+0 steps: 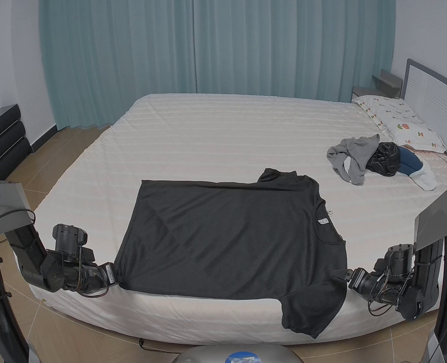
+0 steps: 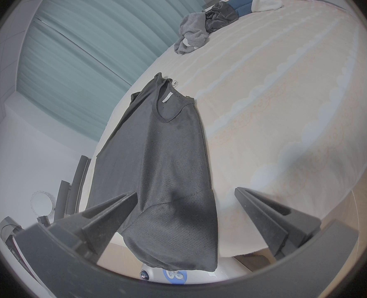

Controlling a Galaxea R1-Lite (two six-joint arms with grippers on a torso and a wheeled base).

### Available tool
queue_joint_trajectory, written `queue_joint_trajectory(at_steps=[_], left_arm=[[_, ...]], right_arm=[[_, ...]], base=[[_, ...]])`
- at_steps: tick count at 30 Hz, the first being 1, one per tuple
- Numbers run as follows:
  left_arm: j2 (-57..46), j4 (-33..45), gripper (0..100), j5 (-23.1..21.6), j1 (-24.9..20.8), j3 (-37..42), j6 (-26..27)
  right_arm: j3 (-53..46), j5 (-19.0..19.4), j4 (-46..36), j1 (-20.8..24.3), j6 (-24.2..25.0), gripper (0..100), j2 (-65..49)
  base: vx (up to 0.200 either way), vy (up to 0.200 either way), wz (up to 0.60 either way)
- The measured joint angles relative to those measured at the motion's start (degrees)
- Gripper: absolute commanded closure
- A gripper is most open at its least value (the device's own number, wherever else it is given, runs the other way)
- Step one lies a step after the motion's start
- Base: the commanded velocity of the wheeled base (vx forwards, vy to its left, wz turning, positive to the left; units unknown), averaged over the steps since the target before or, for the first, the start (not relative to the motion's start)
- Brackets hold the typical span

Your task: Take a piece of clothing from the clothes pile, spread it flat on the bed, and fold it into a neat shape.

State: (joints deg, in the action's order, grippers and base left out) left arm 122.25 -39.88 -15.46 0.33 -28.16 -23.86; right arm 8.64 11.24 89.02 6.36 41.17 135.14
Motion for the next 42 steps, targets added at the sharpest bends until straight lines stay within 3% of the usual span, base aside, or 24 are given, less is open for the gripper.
queue_joint_trajectory(at_steps=[18,19,32,42], left_arm=[[-1.0,-0.4,100,-1.0,1.0,1.4,-0.9],[-1.0,-0.4,100,-1.1,1.3,1.4,-0.9],[-1.2,-0.5,100,-1.8,2.2,2.0,-0.8],[-1.3,-0.5,100,-1.9,2.1,2.3,-1.9]], right_arm=[[5.9,-0.1,0.0,0.1,-0.2,0,3.8],[6.4,-0.1,0.0,0.2,-0.3,100,3.9],[12.6,-1.6,-0.3,-0.1,-2.8,100,4.7],[21.1,-2.3,-6.9,-0.2,-5.3,100,4.0]], base=[[0.000,0.000,0.00],[0.000,0.000,0.00],[0.000,0.000,0.00],[0.000,0.000,0.00]])
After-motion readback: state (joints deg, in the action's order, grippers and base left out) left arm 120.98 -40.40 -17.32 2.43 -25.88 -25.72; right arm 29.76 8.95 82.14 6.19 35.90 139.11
